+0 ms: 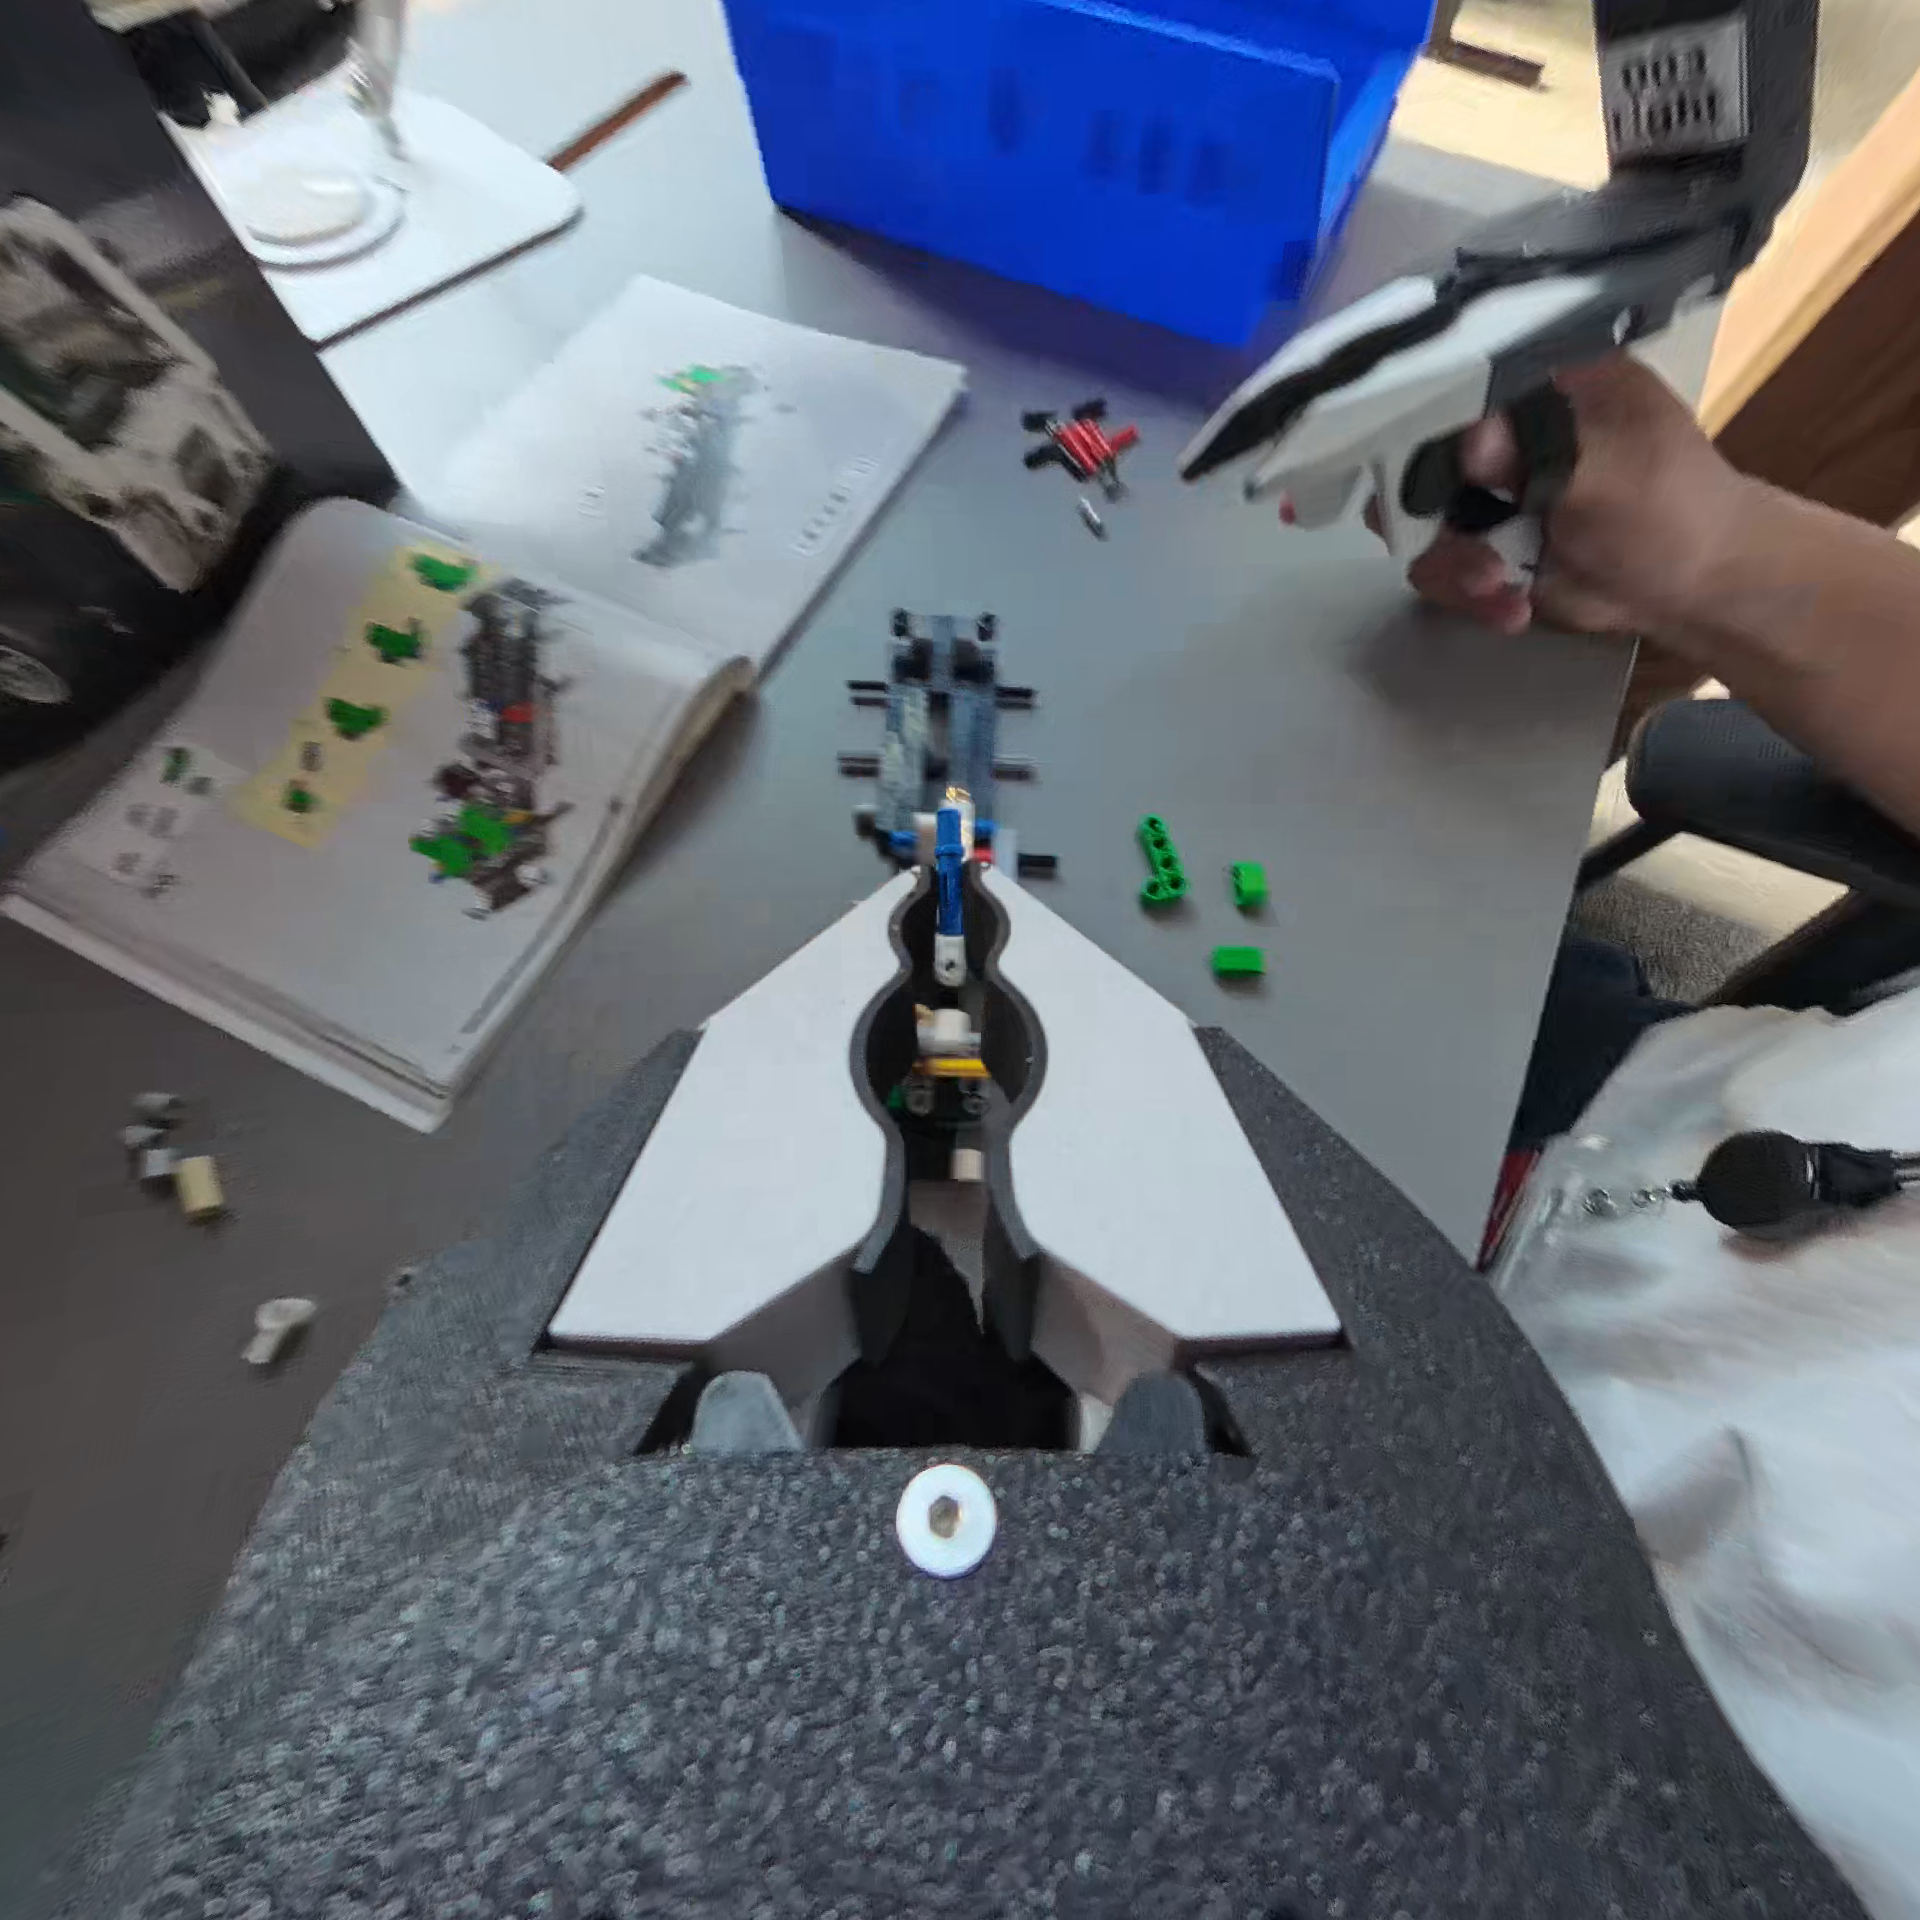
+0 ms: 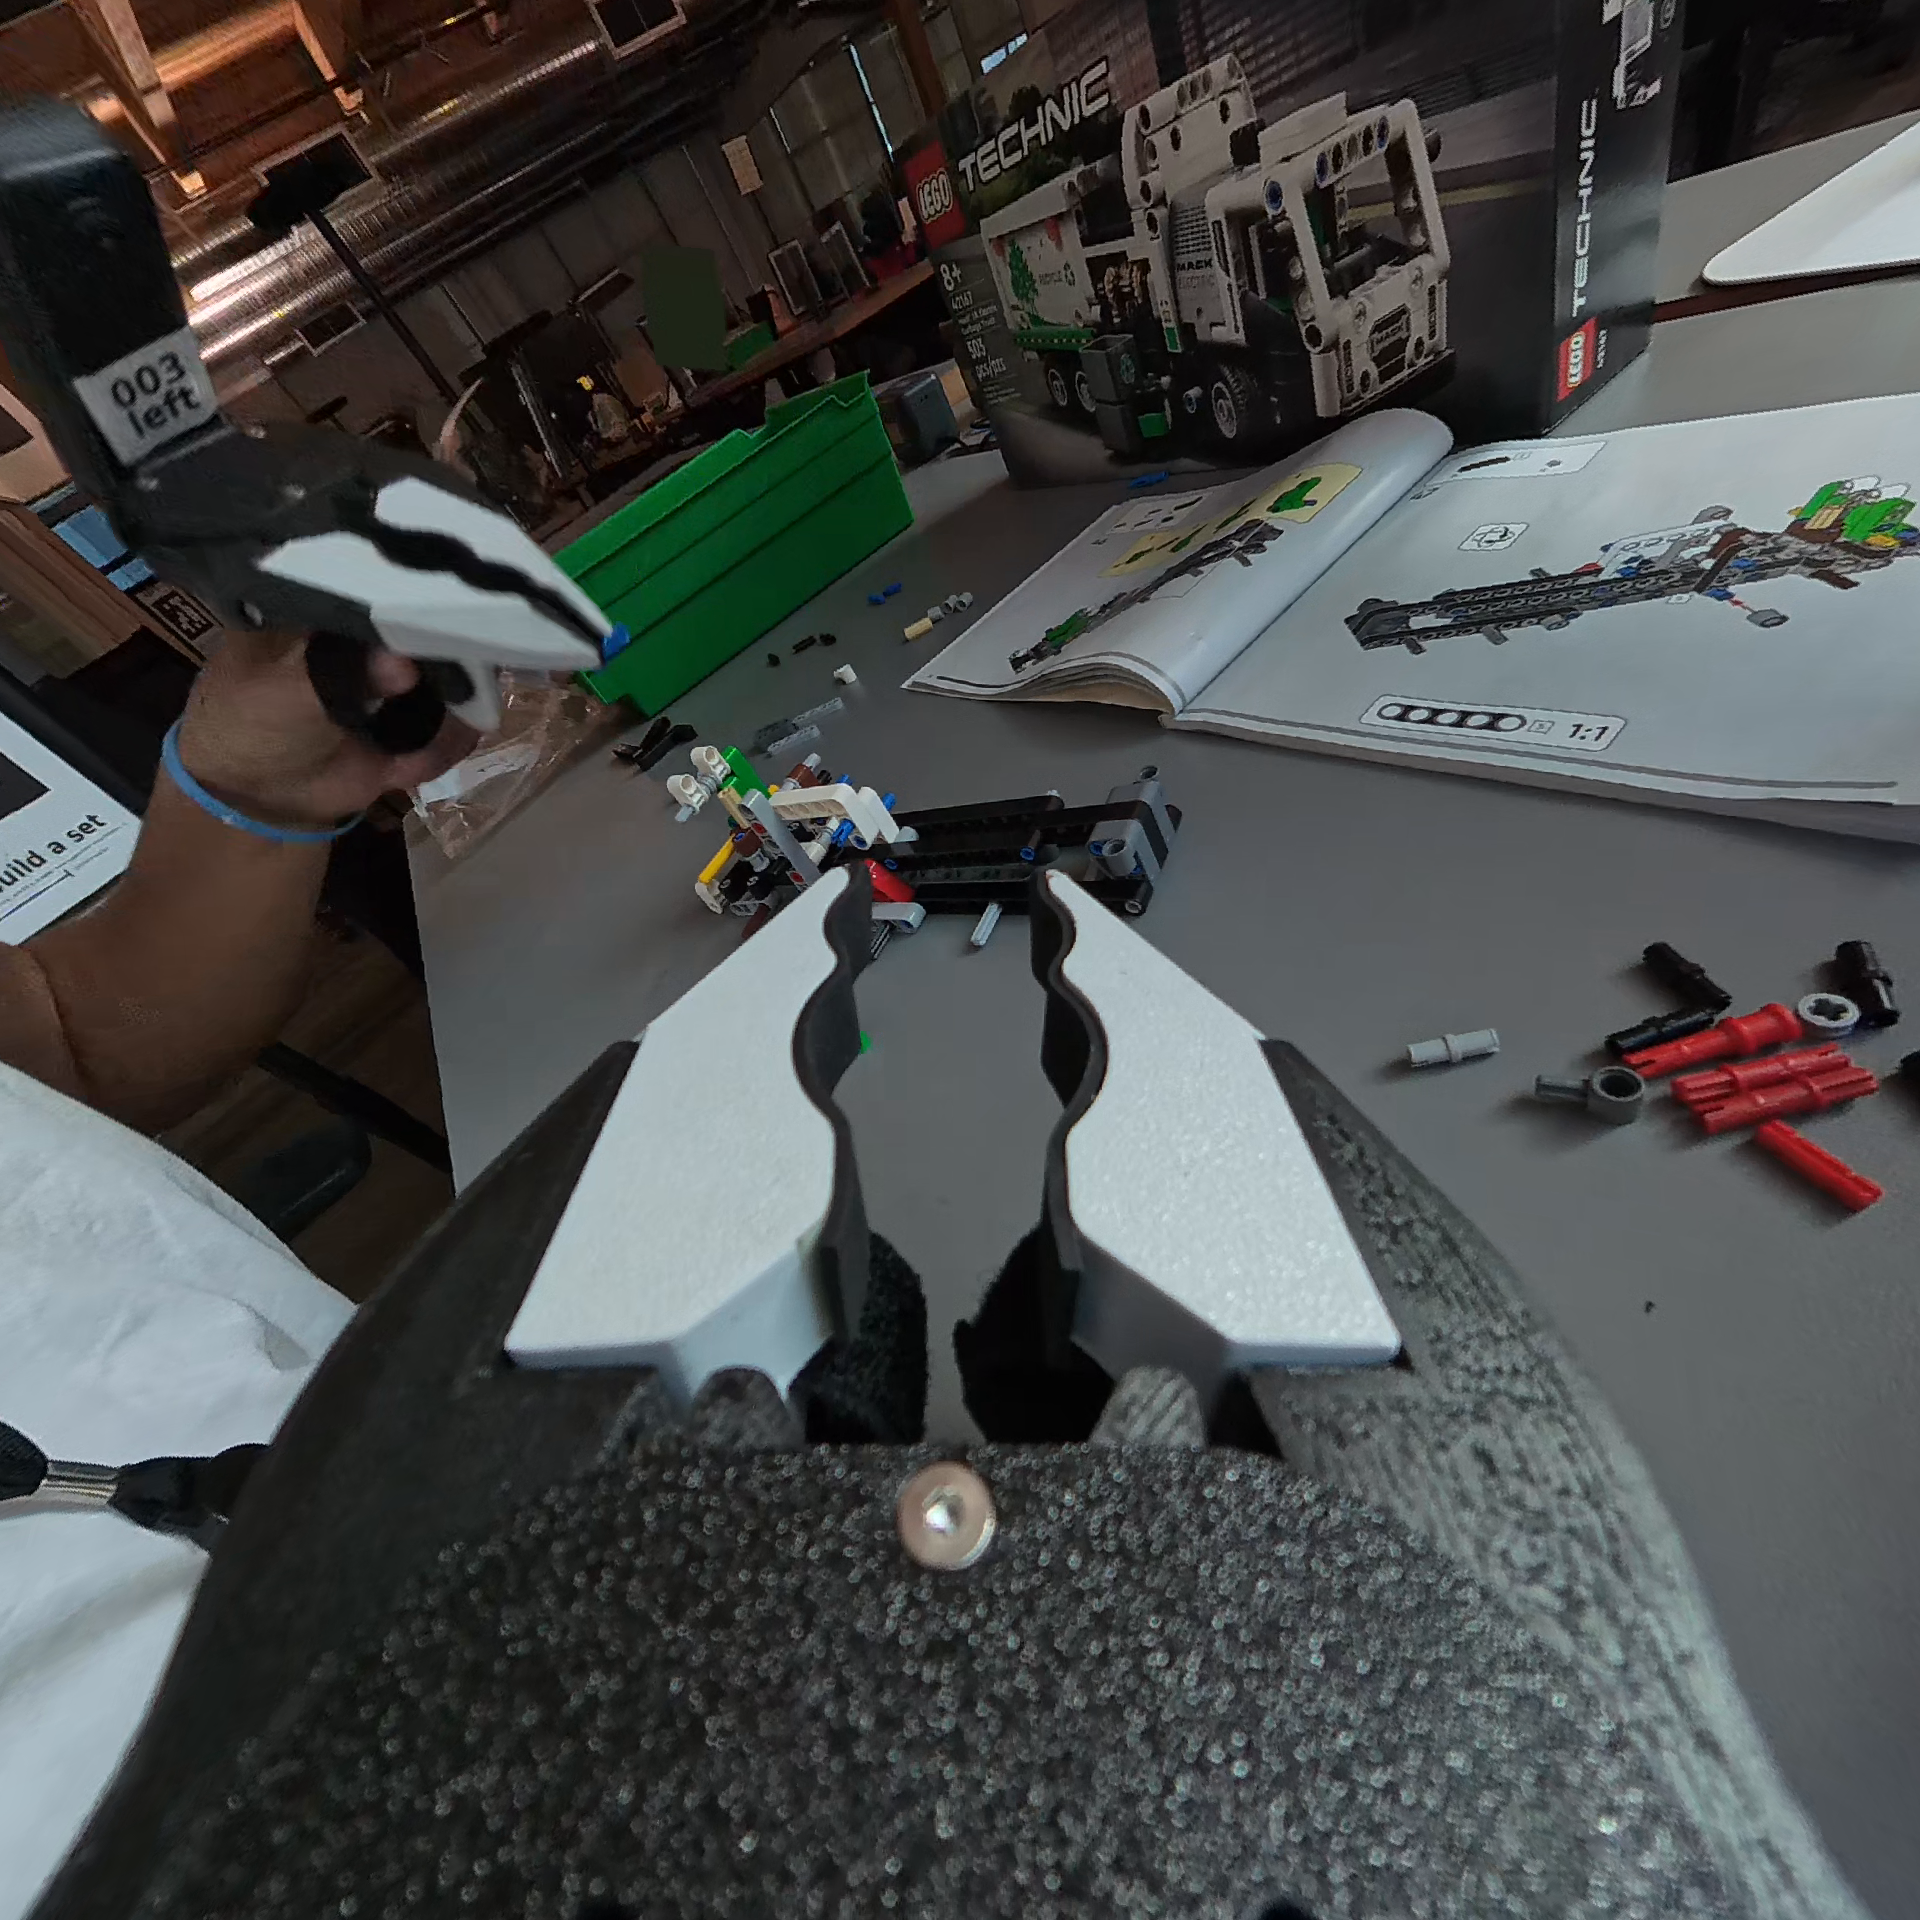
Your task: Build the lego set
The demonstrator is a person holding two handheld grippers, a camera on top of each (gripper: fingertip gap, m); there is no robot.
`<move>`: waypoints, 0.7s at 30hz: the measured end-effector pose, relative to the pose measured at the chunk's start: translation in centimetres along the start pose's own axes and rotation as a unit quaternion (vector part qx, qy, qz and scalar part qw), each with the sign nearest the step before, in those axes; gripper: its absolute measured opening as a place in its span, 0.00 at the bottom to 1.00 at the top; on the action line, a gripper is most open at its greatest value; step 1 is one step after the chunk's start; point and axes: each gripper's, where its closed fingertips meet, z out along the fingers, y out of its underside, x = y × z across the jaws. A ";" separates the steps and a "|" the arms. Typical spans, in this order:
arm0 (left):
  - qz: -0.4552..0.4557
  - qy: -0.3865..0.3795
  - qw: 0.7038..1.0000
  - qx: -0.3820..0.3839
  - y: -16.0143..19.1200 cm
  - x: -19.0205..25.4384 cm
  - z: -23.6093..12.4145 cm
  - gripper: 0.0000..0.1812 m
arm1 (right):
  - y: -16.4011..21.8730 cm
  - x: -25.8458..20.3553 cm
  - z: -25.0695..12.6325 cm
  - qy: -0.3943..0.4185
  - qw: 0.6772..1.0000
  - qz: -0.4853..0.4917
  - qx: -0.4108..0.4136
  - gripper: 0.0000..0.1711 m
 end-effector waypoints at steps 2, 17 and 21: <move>0.027 -0.026 0.997 -0.070 3.4 2.1 2.2 0.02 | 0.0 0.0 0.0 0.000 1.000 -0.001 0.000 0.17; -0.015 0.021 0.993 -0.112 7.5 7.7 8.2 0.02 | 0.0 -0.2 0.0 -0.002 1.000 -0.007 0.001 0.17; -0.018 0.026 0.995 -0.092 6.9 8.0 8.0 0.09 | 0.0 -0.2 -0.1 -0.003 1.000 -0.005 0.002 0.17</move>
